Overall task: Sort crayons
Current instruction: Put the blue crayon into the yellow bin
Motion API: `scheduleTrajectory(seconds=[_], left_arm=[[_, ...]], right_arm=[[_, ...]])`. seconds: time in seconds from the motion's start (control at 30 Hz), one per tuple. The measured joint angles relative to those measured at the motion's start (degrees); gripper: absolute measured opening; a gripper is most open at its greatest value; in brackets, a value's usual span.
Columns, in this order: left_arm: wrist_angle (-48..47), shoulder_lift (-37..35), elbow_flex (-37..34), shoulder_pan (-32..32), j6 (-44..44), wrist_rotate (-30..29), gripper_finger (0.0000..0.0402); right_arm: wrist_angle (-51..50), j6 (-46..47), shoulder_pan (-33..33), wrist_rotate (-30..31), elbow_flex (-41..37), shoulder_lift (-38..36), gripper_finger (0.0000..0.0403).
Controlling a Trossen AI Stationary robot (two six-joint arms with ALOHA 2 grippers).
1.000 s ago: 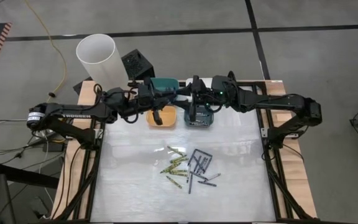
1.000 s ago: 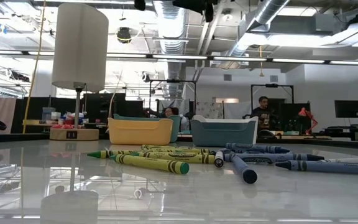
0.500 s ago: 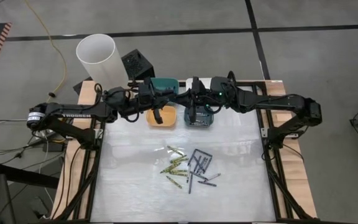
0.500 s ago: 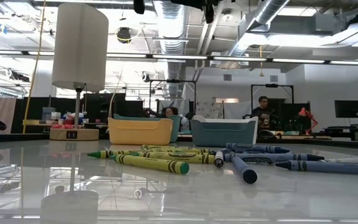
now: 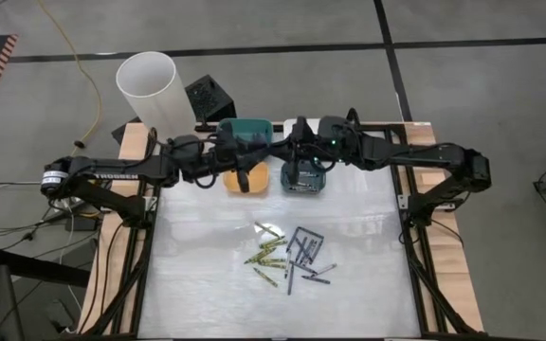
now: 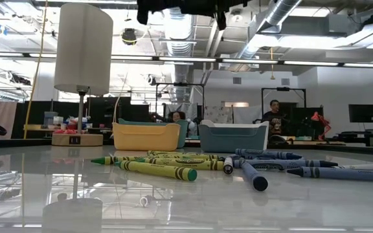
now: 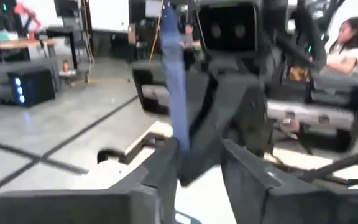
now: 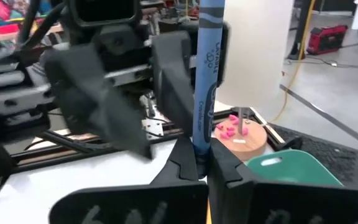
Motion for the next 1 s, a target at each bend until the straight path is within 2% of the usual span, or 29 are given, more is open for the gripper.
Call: scheduleTrajectory(seconds=[0.2,0.3,0.47,0.67,0.93,1.0], left_arm=[[-10.3,-3.3,0.0,0.0,-1.5,-2.1,0.0153],[-17.5,-6.7,0.0,-0.1,-2.1,-4.3,0.0159],[-28.2,-12.9,0.0,0.0,-4.0,-11.2,0.0159],[-33.7,-17.1,0.0,0.0,-5.1,-14.4,0.0160],[-38.1,-17.6,0.0,0.0,-5.5,-15.3,0.0160],[-38.4,-17.6,0.0,0.0,-5.5,-15.5,0.0160]], right_arm=[[-1.2,0.7,-2.4,1.4,0.1,1.2,0.0001],[-1.4,0.9,-3.8,1.6,0.2,3.4,0.0001],[-0.8,1.9,-4.7,1.0,0.1,9.2,0.0000],[0.9,3.1,-4.1,-2.2,0.3,17.0,0.0000],[-2.4,1.8,-3.7,-5.6,7.3,26.3,0.0000],[-6.1,0.4,-3.7,-5.6,9.2,28.3,0.0000]])
